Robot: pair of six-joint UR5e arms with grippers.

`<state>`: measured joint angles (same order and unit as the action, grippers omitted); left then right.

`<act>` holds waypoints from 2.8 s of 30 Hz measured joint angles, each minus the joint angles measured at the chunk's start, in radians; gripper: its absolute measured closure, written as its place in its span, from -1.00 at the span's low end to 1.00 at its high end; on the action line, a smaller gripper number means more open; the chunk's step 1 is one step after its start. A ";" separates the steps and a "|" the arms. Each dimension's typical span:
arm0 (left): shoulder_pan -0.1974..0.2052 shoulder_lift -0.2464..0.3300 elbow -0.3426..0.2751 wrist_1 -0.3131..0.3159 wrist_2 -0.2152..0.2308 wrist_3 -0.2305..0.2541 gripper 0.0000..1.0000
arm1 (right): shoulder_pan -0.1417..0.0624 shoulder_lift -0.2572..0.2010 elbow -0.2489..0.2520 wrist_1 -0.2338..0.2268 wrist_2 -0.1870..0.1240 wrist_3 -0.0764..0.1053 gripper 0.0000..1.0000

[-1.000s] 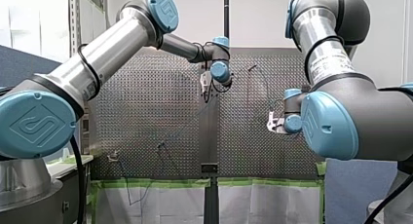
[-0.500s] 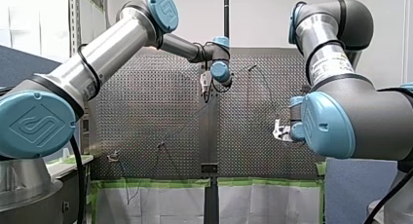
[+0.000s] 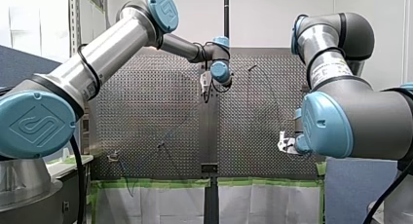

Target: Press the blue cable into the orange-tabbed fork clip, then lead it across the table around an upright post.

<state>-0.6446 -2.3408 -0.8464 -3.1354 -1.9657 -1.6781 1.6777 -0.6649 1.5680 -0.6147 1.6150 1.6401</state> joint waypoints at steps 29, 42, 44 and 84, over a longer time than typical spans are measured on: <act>0.002 0.000 0.000 -0.012 0.000 0.001 -1.00 | -0.067 0.096 -0.004 -0.132 0.014 0.072 1.00; 0.000 0.000 0.000 -0.028 -0.034 0.007 -1.00 | -0.075 0.169 -0.067 -0.143 0.013 0.072 1.00; -0.003 0.000 0.000 -0.034 -0.041 0.005 -1.00 | -0.074 0.189 -0.079 -0.146 0.012 0.072 1.00; -0.036 0.000 0.010 -0.244 -0.130 -0.272 -1.00 | -0.080 0.243 -0.105 -0.145 0.015 0.074 1.00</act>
<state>-0.6811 -2.3404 -0.8364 -3.3789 -2.0959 -1.9503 1.5982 -0.4214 1.4625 -0.7593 1.6303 1.7144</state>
